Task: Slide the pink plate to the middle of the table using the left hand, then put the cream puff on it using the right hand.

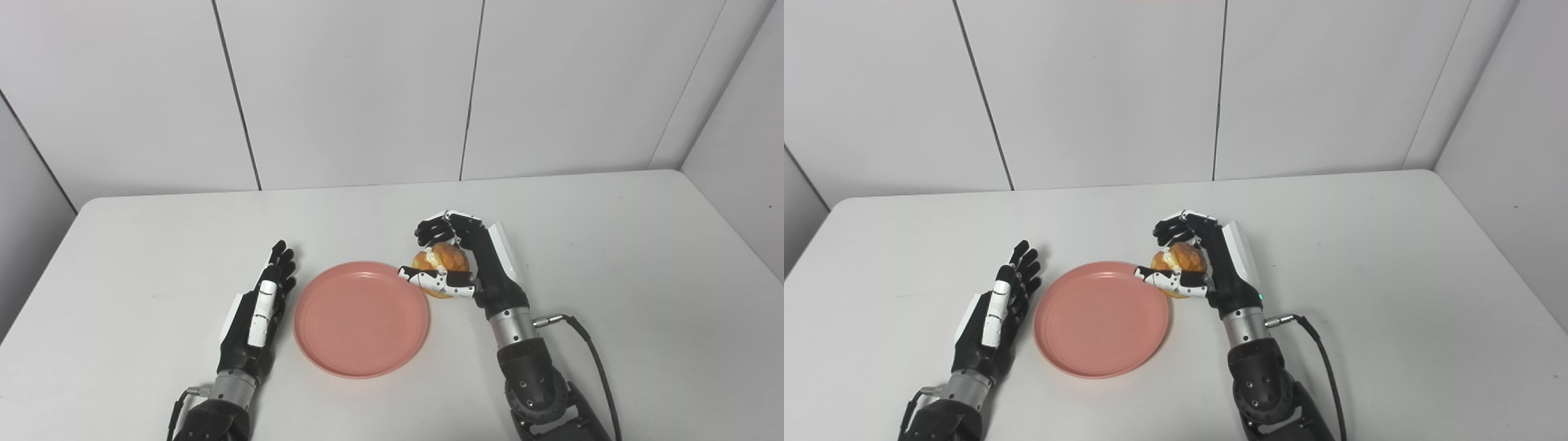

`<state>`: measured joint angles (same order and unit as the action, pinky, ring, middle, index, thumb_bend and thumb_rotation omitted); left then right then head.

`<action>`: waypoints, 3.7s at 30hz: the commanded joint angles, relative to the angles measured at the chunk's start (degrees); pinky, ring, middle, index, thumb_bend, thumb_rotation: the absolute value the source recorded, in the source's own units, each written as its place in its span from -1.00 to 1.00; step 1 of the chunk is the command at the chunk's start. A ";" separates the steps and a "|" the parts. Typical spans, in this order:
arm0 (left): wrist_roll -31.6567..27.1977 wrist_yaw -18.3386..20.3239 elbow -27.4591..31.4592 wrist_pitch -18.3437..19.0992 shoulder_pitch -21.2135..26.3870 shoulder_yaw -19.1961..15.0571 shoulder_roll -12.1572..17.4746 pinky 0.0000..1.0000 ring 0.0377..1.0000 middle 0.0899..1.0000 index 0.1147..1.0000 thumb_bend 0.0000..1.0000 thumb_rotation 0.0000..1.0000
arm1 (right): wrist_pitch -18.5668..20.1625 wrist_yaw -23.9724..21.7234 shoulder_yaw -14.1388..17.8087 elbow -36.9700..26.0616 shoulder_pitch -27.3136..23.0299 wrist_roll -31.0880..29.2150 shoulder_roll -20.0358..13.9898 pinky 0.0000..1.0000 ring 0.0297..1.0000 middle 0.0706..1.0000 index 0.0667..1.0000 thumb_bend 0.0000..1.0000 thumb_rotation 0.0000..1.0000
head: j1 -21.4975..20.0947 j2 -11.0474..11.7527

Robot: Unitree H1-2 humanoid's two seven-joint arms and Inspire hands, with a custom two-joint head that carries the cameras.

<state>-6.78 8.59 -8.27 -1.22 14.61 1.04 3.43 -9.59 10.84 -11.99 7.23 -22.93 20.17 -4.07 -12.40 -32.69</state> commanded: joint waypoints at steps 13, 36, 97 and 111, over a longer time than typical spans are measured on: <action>3.40 -1.63 2.70 1.75 -1.70 2.27 -1.37 1.00 1.00 1.00 1.00 0.32 1.00 | -6.33 -4.33 -3.91 2.78 -1.49 0.95 2.95 -0.43 -0.14 -0.09 -0.11 0.03 -1.00 | 2.06 -1.32; 3.26 -2.45 5.27 3.38 -3.30 2.70 -3.30 1.00 1.00 1.00 1.00 0.32 1.00 | -11.90 -3.91 -3.54 9.77 -4.74 3.41 2.08 -0.35 -0.13 -0.03 -0.11 0.00 -1.00 | 4.78 -1.99; 6.36 -5.23 11.62 7.42 -4.80 4.73 -4.66 1.00 1.00 1.00 1.00 0.25 1.00 | -17.29 -2.95 -6.68 1.20 -2.10 6.08 -4.10 1.00 0.99 1.00 1.00 0.20 0.35 | 9.57 -4.85; 5.54 -5.21 10.54 7.25 -3.96 3.97 -5.05 1.00 1.00 1.00 1.00 0.32 1.00 | -10.06 -7.79 2.24 -3.29 4.71 -7.20 -1.14 0.88 0.88 0.91 0.93 0.29 0.82 | 10.65 -4.83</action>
<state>-0.97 3.33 2.48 6.70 9.25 5.04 -1.00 -20.78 2.10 -10.81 5.90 -17.39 13.04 -5.99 -1.76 -37.53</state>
